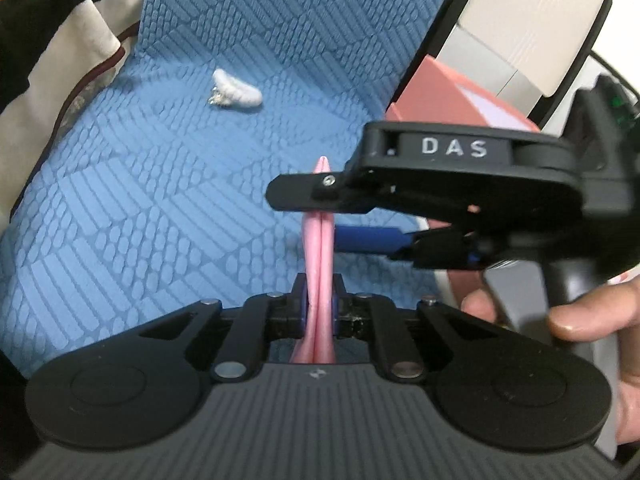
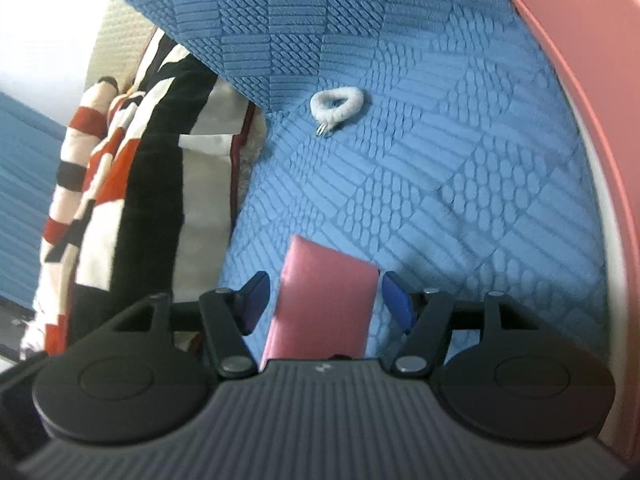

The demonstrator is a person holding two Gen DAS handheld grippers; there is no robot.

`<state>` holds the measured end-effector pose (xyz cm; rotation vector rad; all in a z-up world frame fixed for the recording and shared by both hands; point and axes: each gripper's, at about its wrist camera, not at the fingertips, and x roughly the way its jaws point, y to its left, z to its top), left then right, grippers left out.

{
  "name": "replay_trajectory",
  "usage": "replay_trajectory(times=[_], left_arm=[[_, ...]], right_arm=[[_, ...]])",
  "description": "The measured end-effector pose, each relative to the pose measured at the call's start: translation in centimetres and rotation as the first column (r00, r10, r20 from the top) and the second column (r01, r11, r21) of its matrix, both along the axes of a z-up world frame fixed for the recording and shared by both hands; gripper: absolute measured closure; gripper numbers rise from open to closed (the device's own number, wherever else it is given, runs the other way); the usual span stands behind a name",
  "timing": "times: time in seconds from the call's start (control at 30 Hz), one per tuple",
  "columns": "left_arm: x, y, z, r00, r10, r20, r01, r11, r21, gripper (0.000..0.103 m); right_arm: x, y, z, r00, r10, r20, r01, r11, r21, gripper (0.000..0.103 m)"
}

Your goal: Organize objects

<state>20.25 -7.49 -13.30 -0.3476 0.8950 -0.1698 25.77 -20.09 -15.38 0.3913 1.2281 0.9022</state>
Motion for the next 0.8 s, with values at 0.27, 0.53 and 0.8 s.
replay_trajectory(times=[0.27,0.53,0.8], left_arm=[[0.4,0.7,0.0,1.0,0.022,0.005,-0.021,0.998,-0.063,0.089],[1.3,1.7,0.1,0.997,0.072,0.011,-0.071,0.996,-0.054,0.089],[1.9,4.2,1.1,0.989,0.146,0.031,-0.145,0.989,-0.034,0.089]], right_arm=[[-0.8,0.2,1.0,0.998,0.04,0.058,-0.042,0.998,0.037,0.051],[-1.2,0.4,2.2,0.993,0.038,0.115,-0.043,0.998,0.048,0.048],[-0.2,0.0,5.6,0.972,-0.056,0.229,0.039,0.996,0.079,0.046]])
